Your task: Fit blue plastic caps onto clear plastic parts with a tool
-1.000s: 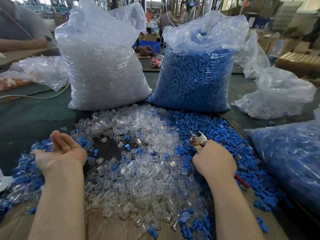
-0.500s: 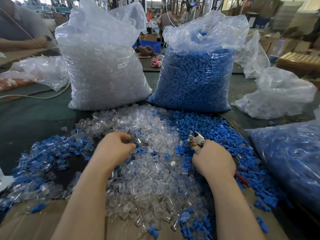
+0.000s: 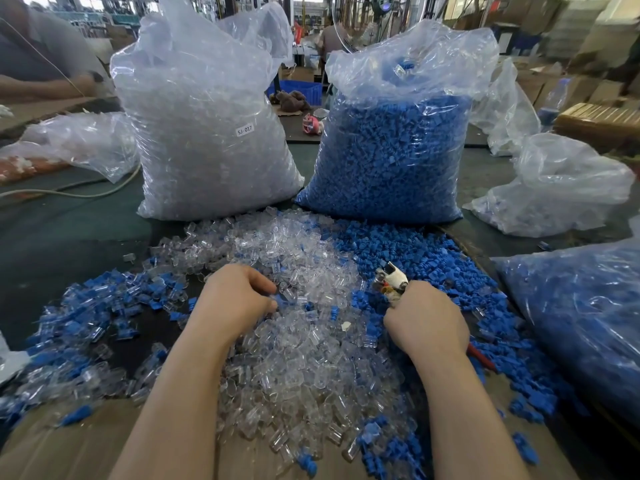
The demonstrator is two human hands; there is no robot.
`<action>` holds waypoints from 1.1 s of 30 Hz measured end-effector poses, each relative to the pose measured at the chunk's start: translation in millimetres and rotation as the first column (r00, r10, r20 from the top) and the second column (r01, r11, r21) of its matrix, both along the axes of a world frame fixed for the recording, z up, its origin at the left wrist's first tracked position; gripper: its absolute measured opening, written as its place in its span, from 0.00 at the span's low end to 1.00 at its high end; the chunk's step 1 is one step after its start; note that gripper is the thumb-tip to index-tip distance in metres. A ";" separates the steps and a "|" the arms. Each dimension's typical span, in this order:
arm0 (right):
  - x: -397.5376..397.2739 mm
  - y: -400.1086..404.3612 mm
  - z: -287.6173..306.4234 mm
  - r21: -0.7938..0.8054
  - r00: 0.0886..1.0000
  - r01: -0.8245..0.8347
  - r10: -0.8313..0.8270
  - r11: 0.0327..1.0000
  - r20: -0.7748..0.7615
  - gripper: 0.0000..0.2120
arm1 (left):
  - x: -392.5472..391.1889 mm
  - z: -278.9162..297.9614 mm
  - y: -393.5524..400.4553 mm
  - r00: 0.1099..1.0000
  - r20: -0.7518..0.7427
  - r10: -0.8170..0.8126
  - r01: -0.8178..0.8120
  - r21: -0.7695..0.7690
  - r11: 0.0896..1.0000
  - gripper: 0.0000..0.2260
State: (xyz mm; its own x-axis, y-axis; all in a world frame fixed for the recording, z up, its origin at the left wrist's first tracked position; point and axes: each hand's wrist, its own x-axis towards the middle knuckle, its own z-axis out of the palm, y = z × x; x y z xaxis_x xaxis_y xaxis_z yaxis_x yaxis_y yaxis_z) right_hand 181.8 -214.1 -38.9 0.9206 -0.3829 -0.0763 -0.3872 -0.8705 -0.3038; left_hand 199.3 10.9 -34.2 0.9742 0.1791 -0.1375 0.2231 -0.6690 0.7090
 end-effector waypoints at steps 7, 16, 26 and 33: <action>2.5 -2.6 2.5 0.054 0.987 0.037 -0.045 0.998 0.154 0.14 | -1.8 1.3 0.7 0.998 0.061 0.027 -0.021 -0.104 0.994 0.09; 6.4 -0.5 -1.5 0.144 0.967 -0.040 0.002 0.989 0.254 0.07 | 1.8 -0.2 -1.4 0.995 -0.027 -0.098 0.099 0.043 0.994 0.05; 7.9 0.0 -2.0 0.270 0.950 -0.088 0.000 0.959 0.311 0.11 | 1.8 -2.0 -6.1 0.992 0.007 -0.124 0.121 0.148 0.981 0.06; 7.1 2.6 -1.6 0.296 0.942 -0.122 0.017 0.947 0.336 0.12 | 3.6 -8.2 -14.5 0.992 0.012 -0.129 0.124 0.225 0.967 0.05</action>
State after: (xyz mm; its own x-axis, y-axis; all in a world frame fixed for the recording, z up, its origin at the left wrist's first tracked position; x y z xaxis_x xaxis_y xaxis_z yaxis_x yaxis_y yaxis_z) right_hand 188.8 -211.5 -40.5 0.9378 -0.3229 0.1279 -0.1628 -0.7339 -0.6594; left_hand 202.9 -3.6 -42.4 0.9936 0.0774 -0.0822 0.1098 -0.8325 0.5430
